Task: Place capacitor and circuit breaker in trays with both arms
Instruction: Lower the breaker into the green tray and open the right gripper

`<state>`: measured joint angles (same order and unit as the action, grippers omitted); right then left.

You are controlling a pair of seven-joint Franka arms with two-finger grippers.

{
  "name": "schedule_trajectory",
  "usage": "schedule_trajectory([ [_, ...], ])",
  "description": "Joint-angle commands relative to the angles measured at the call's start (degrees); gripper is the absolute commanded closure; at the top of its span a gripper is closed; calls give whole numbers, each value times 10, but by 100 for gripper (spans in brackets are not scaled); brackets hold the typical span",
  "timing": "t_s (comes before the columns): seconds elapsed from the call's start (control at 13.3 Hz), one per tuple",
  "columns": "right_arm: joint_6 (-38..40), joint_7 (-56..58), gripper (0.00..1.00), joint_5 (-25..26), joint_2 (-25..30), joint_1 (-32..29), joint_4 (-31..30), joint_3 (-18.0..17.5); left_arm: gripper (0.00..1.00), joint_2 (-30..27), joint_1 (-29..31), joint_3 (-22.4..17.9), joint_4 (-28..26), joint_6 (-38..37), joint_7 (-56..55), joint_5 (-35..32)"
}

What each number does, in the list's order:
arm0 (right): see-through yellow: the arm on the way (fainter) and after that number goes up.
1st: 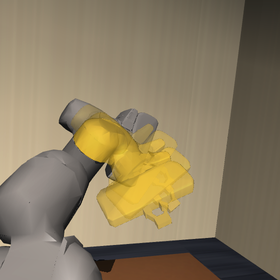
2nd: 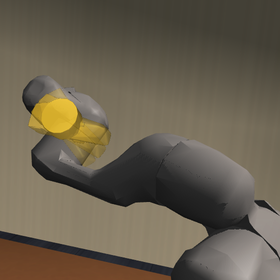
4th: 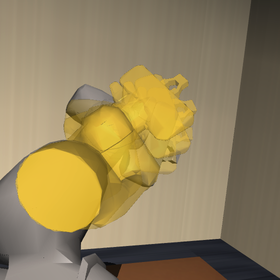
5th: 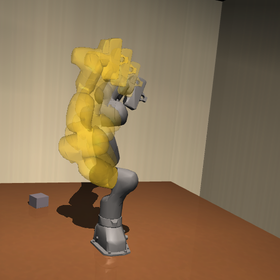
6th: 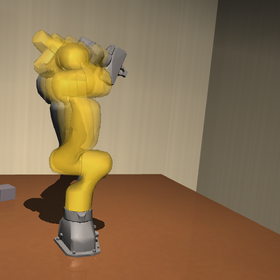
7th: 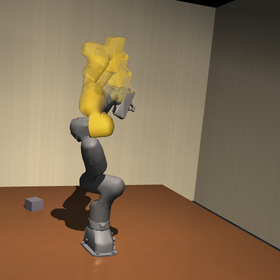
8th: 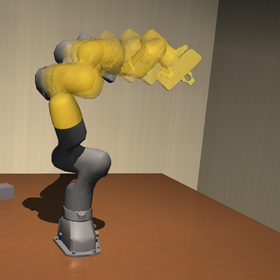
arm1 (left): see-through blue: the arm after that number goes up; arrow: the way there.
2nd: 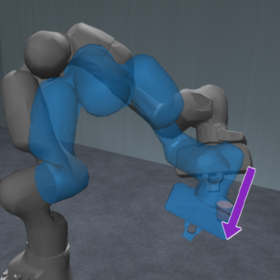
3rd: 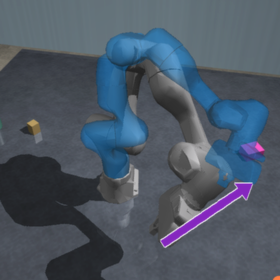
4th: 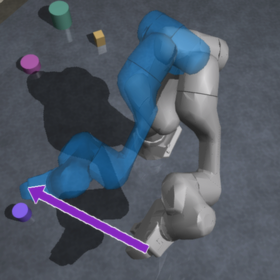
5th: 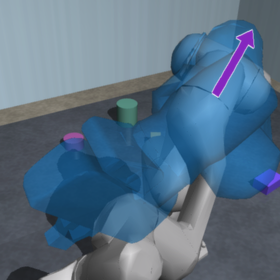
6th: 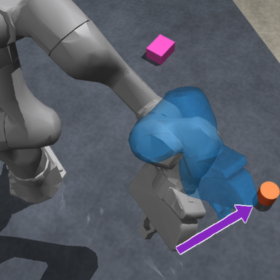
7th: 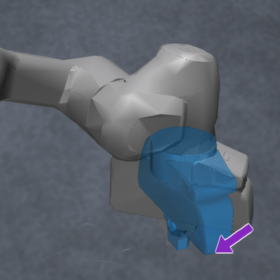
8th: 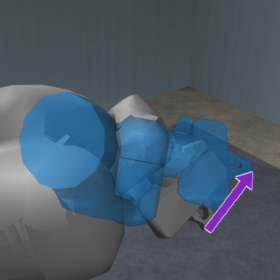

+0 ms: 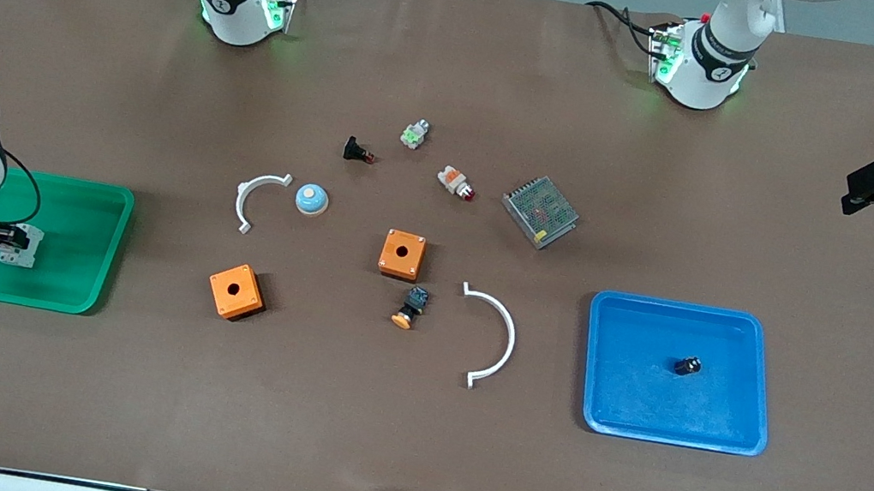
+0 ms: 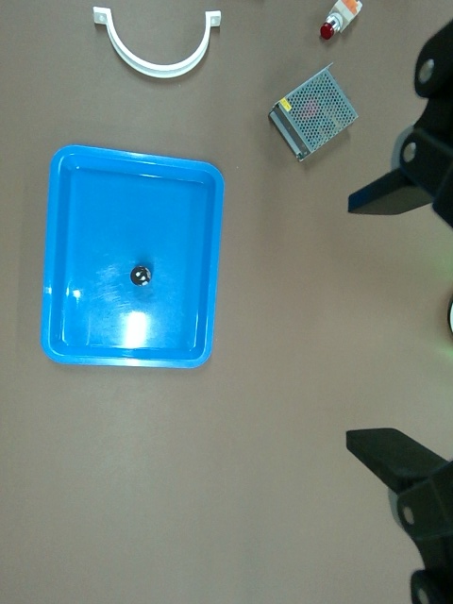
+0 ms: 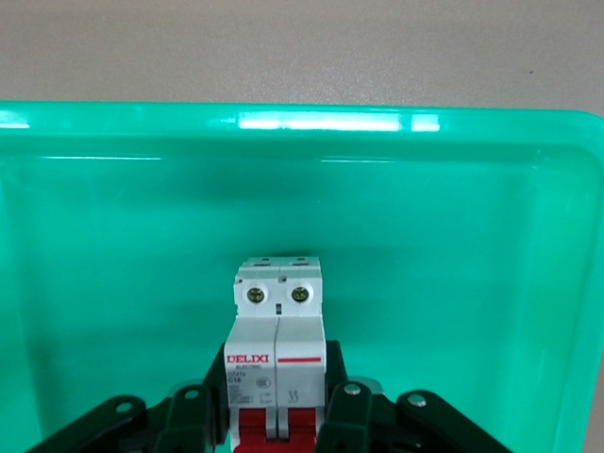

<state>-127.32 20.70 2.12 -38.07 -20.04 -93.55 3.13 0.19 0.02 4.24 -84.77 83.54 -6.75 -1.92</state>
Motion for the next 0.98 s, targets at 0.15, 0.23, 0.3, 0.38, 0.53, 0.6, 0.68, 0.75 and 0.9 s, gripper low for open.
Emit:
schedule_trajectory([
  [0.15,4,0,0,-4,7,-18,-3,-14,0,-1,-4,-2,2,0,5,0],
  [0.23,21,0,0,-4,12,-16,-2,-15,0,-1,-3,-2,2,0,8,0],
  [0.3,36,0,0,-4,33,-14,-2,-16,0,-2,-3,-2,2,0,9,0],
  [0.38,60,-3,0,-4,56,-10,-3,-17,0,-2,-2,-2,2,0,12,0],
  [0.53,123,-5,0,-4,104,8,-3,-18,0,-4,0,-3,3,0,13,0],
  [0.6,156,-12,0,-8,127,17,-4,-18,0,-5,1,-3,3,0,13,-1],
  [0.68,185,-28,0,-11,150,28,-4,-18,0,-6,1,-4,3,0,13,-1],
  [0.75,213,-49,0,-11,174,44,-6,-18,0,-7,1,-5,4,0,14,-7],
  [0.9,261,-91,0,-18,228,76,-18,-18,0,-6,1,-5,6,0,13,-9],
])
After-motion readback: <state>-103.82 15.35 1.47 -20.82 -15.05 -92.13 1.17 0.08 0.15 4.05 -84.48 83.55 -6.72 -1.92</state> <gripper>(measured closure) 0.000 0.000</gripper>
